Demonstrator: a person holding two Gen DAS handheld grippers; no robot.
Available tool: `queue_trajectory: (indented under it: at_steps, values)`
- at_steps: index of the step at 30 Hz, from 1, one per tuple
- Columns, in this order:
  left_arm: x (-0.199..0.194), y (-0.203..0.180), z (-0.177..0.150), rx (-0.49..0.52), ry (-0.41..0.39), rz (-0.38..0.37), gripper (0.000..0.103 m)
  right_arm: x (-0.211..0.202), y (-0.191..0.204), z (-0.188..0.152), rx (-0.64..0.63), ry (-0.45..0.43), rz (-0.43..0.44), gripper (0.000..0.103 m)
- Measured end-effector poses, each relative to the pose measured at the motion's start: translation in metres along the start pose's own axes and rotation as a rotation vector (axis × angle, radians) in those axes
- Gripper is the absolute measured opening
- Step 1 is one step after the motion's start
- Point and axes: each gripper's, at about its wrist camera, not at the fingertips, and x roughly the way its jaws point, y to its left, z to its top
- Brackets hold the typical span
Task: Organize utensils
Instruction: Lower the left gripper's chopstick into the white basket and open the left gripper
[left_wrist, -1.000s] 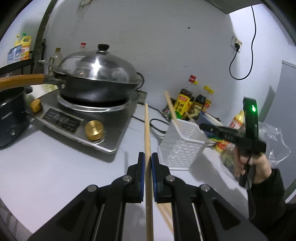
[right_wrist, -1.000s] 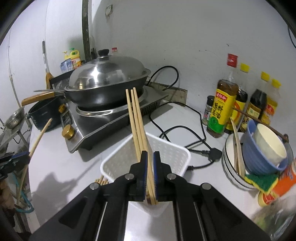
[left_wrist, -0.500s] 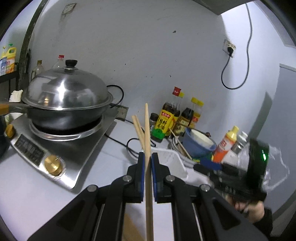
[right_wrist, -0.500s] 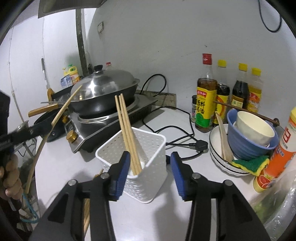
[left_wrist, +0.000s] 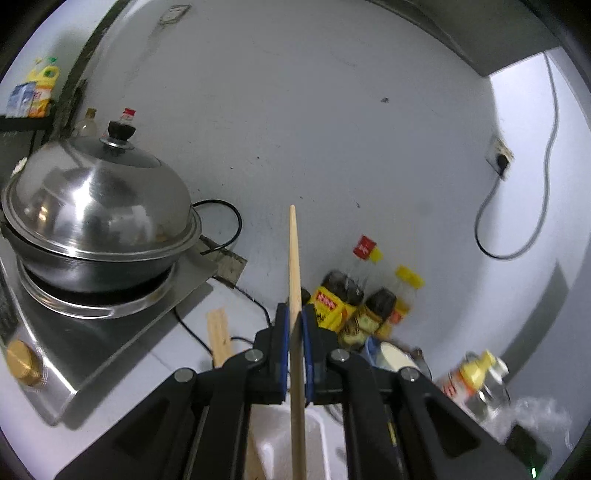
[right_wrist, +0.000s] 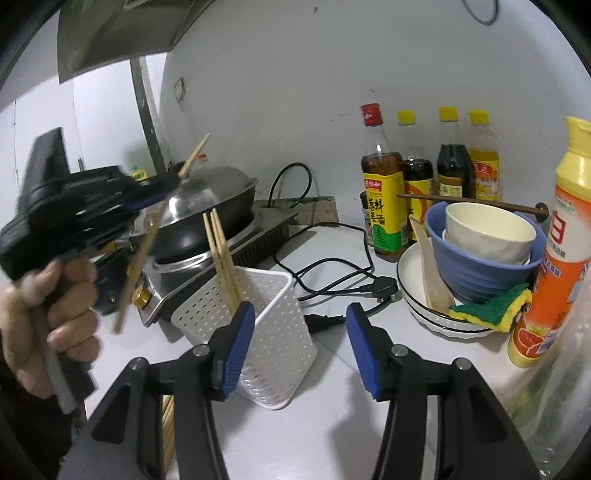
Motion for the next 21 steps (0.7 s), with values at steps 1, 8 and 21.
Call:
queue_trajectory:
  at_steps: [1,8,21]
  values:
    - [0.006,0.0,-0.001,-0.019,-0.01,0.007,0.006,-0.001,-0.002,-0.001,0.008,-0.006,0.001,0.049]
    - [0.035,0.009,-0.019,-0.09,-0.065,0.093,0.006,-0.007,-0.015,-0.003,0.023,-0.022,-0.039,0.049]
    - [0.035,0.009,-0.059,0.006,0.038,0.156,0.006,-0.008,-0.011,-0.004,-0.012,-0.022,-0.075,0.05]
